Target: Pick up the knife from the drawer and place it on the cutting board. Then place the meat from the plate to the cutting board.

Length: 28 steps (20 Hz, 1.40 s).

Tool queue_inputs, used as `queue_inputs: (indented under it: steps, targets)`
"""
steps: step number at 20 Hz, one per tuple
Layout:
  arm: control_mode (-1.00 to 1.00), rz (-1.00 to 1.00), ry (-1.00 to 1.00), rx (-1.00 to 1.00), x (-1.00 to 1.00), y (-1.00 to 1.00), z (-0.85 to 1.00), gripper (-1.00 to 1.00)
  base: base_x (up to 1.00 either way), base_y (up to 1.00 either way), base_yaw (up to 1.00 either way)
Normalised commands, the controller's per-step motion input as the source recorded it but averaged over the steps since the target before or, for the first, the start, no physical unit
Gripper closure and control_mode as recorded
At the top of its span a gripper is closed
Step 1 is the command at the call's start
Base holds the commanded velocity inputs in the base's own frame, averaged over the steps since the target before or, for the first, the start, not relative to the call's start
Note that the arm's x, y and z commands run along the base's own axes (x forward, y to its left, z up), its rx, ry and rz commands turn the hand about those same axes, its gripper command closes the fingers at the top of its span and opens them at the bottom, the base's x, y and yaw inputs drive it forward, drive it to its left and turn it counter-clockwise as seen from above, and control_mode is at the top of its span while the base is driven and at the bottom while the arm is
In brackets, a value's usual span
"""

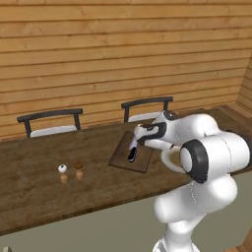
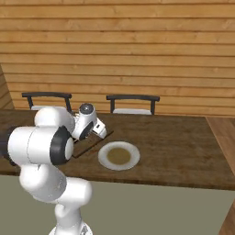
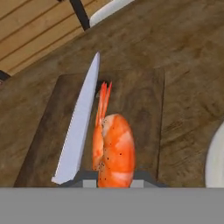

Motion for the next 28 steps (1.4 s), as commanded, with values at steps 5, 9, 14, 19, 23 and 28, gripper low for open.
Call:
queue_inputs:
  steps: [5, 9, 14, 19, 23, 28]
  targets:
    - [-1.00, 0.02, 0.09, 0.00, 0.50, 0.09, -0.50, 1.00, 0.00, 0.00, 0.00]
    - [-1.00, 0.04, 0.03, 0.00, 0.21, 0.31, -0.53, -1.00, 0.00, 0.00, 0.00]
    - [-1.00, 0.02, 0.00, 0.00, 0.07, 0.06, -0.04, -1.00, 0.00, 0.00, 0.00]
    - [-1.00, 0.00, 0.02, 0.02, -0.03, 0.00, 0.57, -1.00, 0.00, 0.00, 0.00]
    - [-1.00, 0.00, 0.02, 0.05, -0.17, 0.00, 0.91, -1.00, 0.00, 0.00, 0.00]
    - [-1.00, -0.01, 0.12, 0.05, -0.78, 0.00, 0.97, -1.00, 0.00, 0.00, 0.00]
